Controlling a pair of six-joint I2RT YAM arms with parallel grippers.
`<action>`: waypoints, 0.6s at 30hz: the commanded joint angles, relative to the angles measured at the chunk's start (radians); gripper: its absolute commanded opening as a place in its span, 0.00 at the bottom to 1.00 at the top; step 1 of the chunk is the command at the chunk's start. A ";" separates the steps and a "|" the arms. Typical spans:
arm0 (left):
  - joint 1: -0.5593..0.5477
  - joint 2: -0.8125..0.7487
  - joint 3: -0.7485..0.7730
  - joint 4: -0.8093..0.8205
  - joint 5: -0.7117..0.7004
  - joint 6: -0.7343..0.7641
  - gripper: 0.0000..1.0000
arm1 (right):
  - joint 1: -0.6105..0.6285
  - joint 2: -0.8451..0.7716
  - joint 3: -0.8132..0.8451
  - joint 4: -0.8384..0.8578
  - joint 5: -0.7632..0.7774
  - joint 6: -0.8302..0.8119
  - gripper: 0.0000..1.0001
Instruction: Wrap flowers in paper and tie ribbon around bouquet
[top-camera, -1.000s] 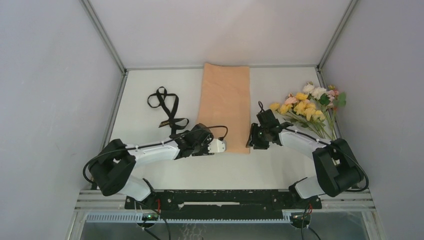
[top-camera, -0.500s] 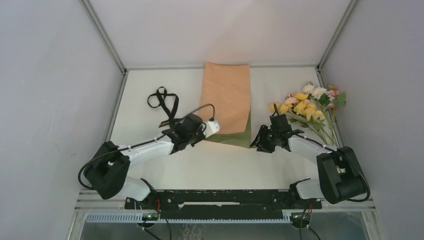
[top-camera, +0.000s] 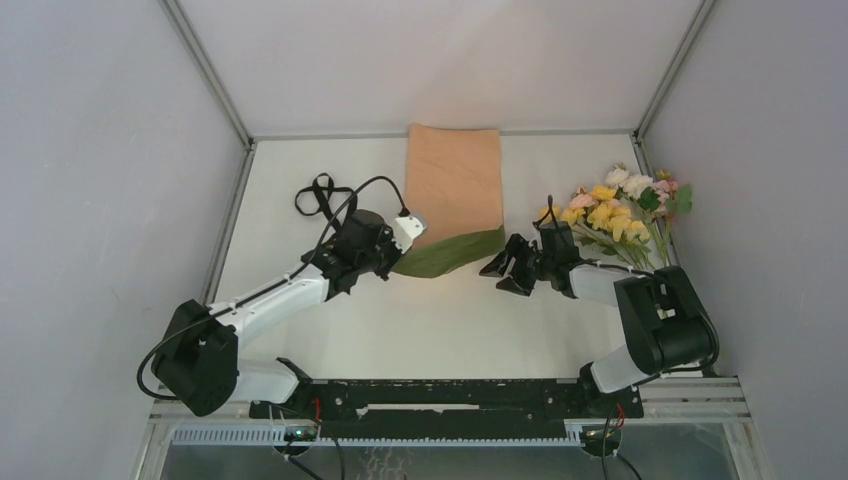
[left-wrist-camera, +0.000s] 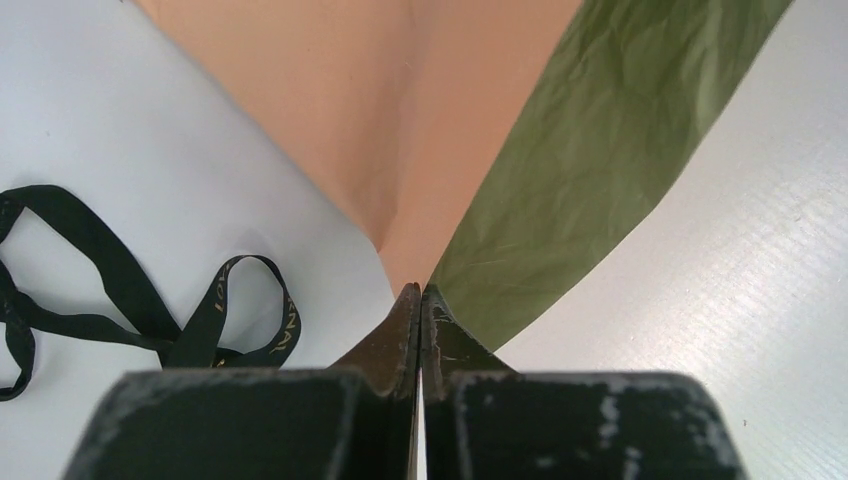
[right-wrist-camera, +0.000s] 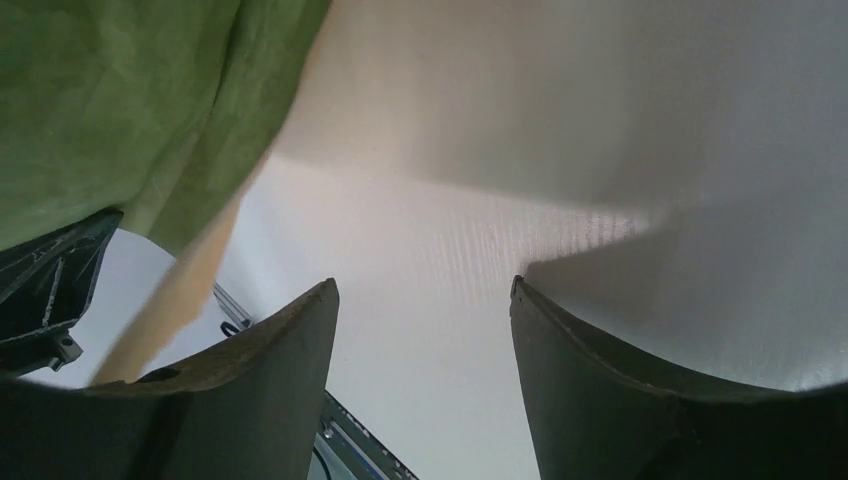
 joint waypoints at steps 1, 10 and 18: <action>0.003 -0.011 0.003 0.024 0.012 -0.021 0.00 | -0.050 -0.074 -0.036 0.053 0.009 0.039 0.72; 0.003 0.021 -0.002 0.042 0.007 -0.021 0.00 | -0.170 -0.370 -0.119 -0.134 0.109 0.009 0.75; 0.003 0.022 -0.002 0.041 0.015 -0.028 0.00 | -0.167 -0.212 -0.117 0.065 -0.026 0.102 0.85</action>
